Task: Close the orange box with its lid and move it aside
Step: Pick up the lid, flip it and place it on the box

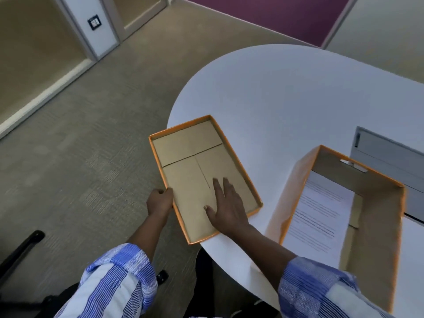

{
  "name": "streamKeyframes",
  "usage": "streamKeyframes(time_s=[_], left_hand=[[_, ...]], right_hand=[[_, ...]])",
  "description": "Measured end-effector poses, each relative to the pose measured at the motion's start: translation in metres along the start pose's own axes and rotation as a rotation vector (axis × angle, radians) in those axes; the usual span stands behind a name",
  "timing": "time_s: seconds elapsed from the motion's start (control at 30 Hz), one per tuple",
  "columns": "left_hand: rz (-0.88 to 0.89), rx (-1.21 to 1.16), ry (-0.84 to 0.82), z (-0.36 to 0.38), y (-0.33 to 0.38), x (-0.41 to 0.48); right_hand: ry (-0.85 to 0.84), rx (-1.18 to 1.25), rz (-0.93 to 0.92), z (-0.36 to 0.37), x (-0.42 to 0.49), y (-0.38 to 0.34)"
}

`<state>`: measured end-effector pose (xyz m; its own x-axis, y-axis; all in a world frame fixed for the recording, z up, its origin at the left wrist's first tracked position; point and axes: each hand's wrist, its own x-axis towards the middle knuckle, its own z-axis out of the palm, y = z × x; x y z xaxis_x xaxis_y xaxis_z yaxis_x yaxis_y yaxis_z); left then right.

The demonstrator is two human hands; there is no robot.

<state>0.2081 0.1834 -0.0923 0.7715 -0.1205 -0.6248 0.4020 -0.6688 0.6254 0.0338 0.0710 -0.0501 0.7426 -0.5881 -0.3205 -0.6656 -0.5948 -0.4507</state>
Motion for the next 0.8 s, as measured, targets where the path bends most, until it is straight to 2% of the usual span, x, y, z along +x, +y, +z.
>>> streamKeyframes(time_s=[0.2,0.37,0.5,0.63,0.8], left_hand=[[0.100,-0.056,0.003,-0.003,0.009,-0.007],[0.176,-0.209,0.055,-0.008,0.038,-0.025],[0.185,-0.449,-0.014,-0.006,0.063,-0.039],[0.230,-0.574,-0.138,0.001,0.089,-0.055],[0.347,-0.501,-0.243,0.011,0.119,-0.071]], right_hand=[[-0.084,-0.010,-0.002,0.004,0.005,-0.016],[-0.010,0.012,-0.109,-0.011,0.009,-0.049],[0.087,0.012,-0.129,-0.033,0.009,-0.070],[0.140,-0.016,-0.132,-0.068,0.014,-0.071],[0.191,0.145,-0.071,-0.133,0.021,-0.053]])
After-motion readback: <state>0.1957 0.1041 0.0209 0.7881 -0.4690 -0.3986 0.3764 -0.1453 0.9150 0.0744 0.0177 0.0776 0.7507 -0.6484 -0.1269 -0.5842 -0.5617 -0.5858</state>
